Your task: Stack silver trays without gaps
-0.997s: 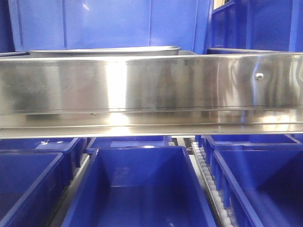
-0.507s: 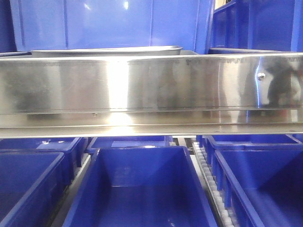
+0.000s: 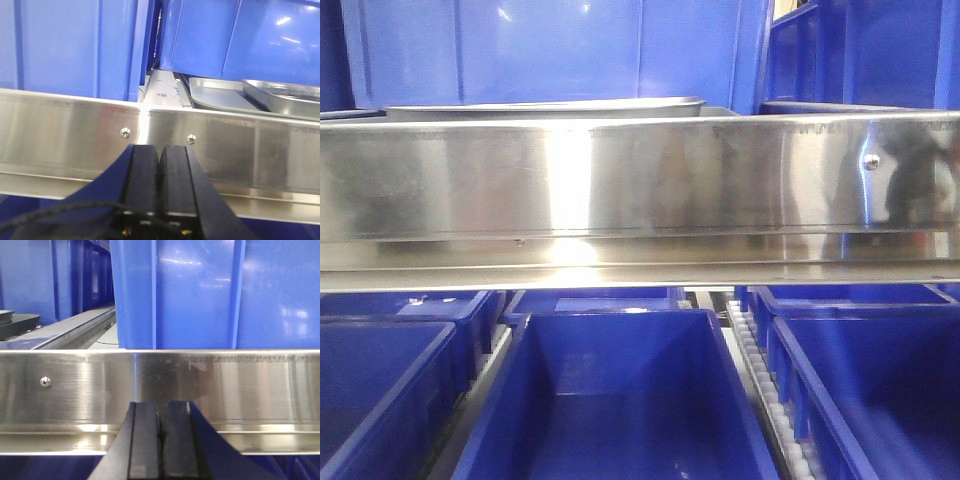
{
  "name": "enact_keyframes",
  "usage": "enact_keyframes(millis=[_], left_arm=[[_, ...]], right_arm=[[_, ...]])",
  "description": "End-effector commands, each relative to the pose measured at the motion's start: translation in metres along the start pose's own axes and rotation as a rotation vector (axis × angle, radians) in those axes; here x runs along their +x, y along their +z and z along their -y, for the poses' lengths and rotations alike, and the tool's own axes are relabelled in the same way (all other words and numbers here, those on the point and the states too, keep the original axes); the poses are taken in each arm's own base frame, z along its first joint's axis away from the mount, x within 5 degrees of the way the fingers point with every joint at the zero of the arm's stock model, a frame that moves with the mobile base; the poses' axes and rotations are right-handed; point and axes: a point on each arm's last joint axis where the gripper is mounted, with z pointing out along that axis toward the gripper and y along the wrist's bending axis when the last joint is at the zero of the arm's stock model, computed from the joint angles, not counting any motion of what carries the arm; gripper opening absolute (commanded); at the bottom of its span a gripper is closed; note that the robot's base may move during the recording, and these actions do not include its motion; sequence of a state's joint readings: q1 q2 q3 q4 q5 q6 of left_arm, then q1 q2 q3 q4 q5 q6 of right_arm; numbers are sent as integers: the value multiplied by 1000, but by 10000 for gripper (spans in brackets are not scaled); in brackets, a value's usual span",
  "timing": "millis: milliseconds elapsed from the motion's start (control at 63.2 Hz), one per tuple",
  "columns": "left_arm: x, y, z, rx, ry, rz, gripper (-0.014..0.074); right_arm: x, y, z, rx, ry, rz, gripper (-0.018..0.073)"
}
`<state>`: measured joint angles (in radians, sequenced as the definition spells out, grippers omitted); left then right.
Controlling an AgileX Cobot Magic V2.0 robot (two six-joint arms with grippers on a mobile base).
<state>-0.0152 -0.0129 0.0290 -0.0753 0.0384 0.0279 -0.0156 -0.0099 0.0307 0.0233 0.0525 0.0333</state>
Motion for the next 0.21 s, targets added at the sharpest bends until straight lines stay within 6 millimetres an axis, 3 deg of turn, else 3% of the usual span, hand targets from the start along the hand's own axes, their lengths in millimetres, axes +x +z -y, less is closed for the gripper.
enact_keyframes(millis=[0,190], left_arm=[[-10,-1,0,-3,-4,105,-48],[-10,-1,0,-3,-4,105,-48]], right_arm=[[-9,-1,0,5,-6,97,53],[-9,-1,0,5,-6,97,53]])
